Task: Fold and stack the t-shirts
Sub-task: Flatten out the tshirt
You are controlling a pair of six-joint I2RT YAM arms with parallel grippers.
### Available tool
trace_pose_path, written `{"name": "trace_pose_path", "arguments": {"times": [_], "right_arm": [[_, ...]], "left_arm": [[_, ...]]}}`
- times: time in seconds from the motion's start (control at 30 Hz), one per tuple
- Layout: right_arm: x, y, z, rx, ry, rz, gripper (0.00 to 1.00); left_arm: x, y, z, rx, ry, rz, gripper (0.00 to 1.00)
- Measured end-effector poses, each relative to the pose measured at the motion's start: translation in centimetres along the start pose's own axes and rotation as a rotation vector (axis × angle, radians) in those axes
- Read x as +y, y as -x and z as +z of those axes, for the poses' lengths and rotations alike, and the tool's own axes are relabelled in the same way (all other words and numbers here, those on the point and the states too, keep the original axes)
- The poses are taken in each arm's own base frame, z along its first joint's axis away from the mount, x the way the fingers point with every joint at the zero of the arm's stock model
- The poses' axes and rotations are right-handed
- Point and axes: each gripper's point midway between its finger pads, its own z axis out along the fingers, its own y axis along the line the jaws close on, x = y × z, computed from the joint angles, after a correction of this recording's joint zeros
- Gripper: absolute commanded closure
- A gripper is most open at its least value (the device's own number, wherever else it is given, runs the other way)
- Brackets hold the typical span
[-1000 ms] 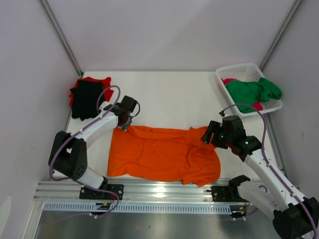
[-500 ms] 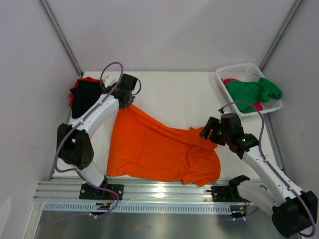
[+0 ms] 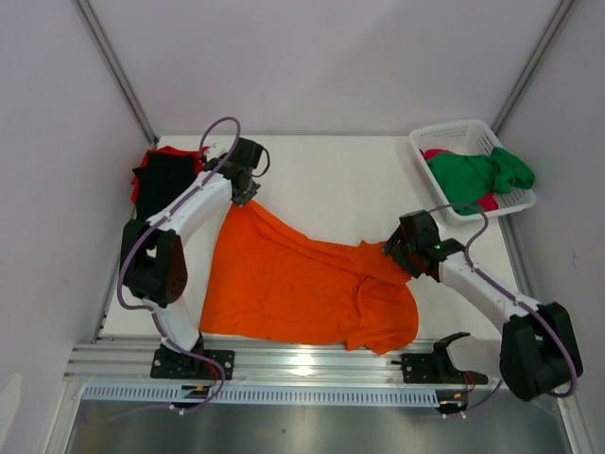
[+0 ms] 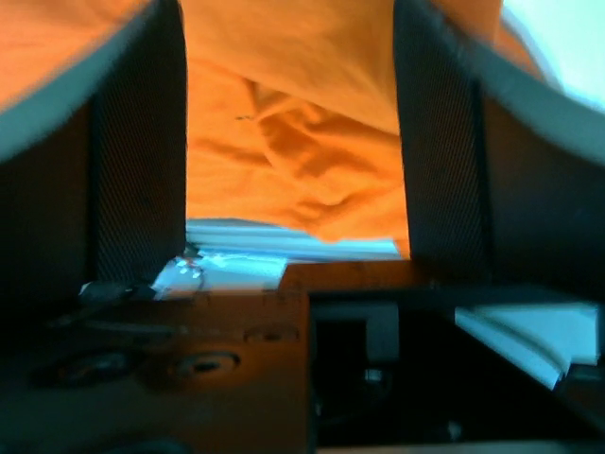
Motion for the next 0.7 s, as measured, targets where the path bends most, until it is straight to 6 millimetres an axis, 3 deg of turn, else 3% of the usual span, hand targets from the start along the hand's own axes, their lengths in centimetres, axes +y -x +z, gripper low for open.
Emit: {"name": "trace_pose_path", "arguments": {"times": [0.1,0.3,0.5,0.7], "right_arm": [[-1.4,0.4,1.8,-0.03,-0.107,0.04,0.3],[-0.9,2.6,2.8,-0.125,-0.16,0.123,0.3],[-1.6,3.9,2.1,-0.208,-0.221,0.204,0.29],[-2.8,4.4,0.0,-0.25,-0.266,0.311,0.29]], "left_arm": [[0.5,-0.2,0.3,0.004,0.008,0.015,0.99],[2.7,-0.4,1.2,0.016,0.051,0.046,0.99],[3.8,-0.2,1.4,0.015,0.064,0.065,0.99],[4.7,-0.9,1.8,0.03,0.085,0.085,0.99]]}}
